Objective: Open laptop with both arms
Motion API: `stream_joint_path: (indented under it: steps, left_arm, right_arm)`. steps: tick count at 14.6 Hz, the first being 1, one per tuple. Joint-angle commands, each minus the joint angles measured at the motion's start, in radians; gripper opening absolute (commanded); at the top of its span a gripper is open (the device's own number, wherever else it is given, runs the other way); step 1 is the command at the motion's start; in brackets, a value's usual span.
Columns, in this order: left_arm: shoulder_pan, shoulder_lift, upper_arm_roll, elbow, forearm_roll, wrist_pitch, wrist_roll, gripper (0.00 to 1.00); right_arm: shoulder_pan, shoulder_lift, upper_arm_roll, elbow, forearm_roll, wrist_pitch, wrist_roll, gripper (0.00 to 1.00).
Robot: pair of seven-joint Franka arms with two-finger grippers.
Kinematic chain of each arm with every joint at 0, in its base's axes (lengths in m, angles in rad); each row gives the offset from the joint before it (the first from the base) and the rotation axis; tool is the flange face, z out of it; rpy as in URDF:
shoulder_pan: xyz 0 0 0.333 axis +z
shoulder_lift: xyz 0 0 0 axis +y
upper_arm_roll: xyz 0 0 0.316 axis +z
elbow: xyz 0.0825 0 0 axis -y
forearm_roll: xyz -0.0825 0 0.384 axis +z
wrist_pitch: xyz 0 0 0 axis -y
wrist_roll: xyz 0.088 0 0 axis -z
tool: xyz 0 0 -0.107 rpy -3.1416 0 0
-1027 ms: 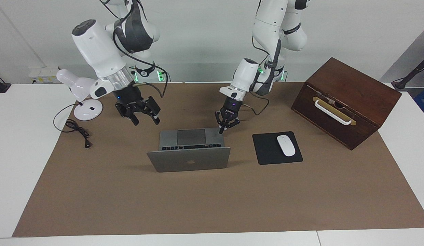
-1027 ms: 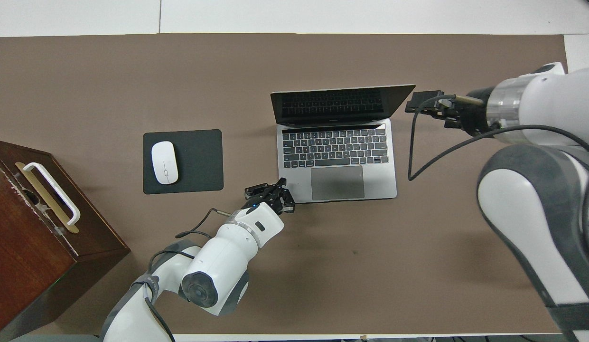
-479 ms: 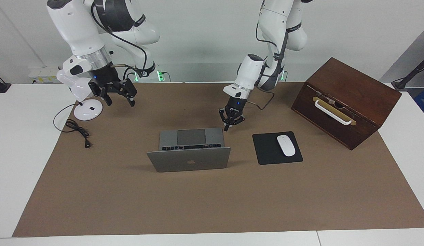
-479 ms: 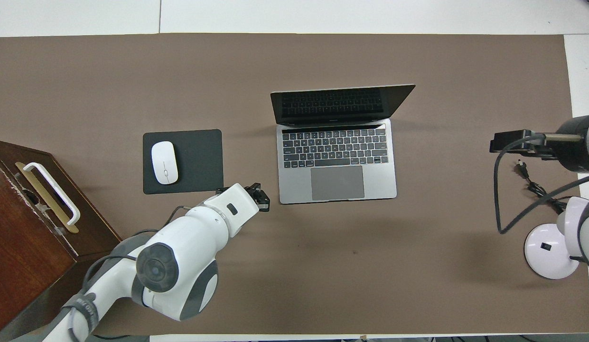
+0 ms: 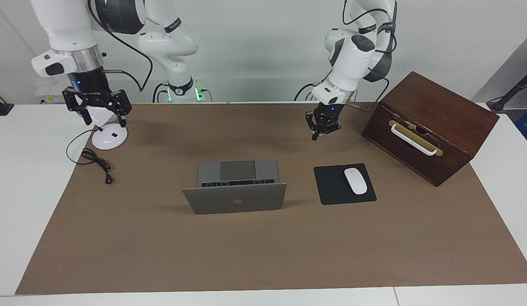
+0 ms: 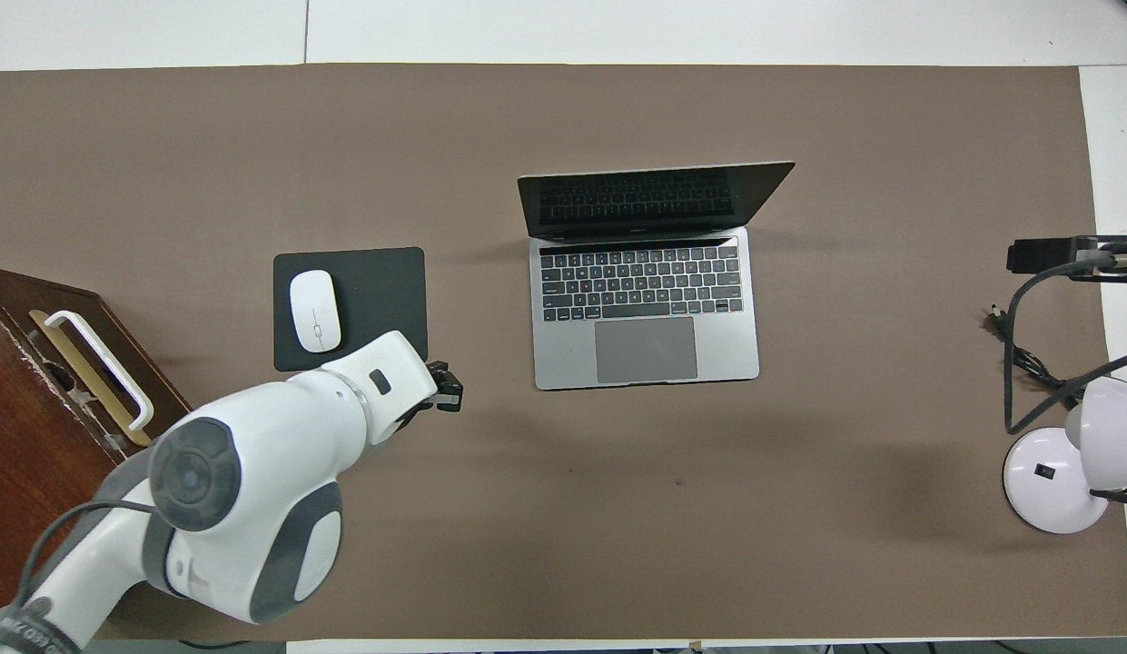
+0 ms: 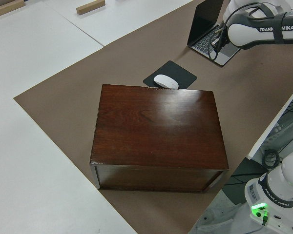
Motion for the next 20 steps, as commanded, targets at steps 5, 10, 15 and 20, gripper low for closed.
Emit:
stream_joint_path:
  steps: [5, 10, 15, 20]
  left_arm:
    - [0.246, -0.048, -0.006, 0.153, 0.098, -0.306, 0.149, 0.00]
    - [0.401, -0.051, -0.006, 0.206, 0.098, -0.357, 0.252, 1.00]
    - [0.497, -0.043, -0.008, 0.237, 0.098, -0.340, 0.246, 1.00]
    - [0.501, 0.013, -0.008, 0.344, 0.117, -0.400, 0.225, 1.00]
  right_arm:
    - [-0.009, 0.125, 0.020, 0.240, 0.052, -0.210, 0.027, 1.00]
    - [-0.003, 0.148, 0.015, 0.242, 0.078, -0.233, 0.076, 1.00]
    - [-0.003, 0.148, 0.003, 0.242, 0.078, -0.248, 0.076, 1.00]
    - [-0.003, 0.142, 0.000, 0.239, 0.068, -0.242, 0.079, 1.00]
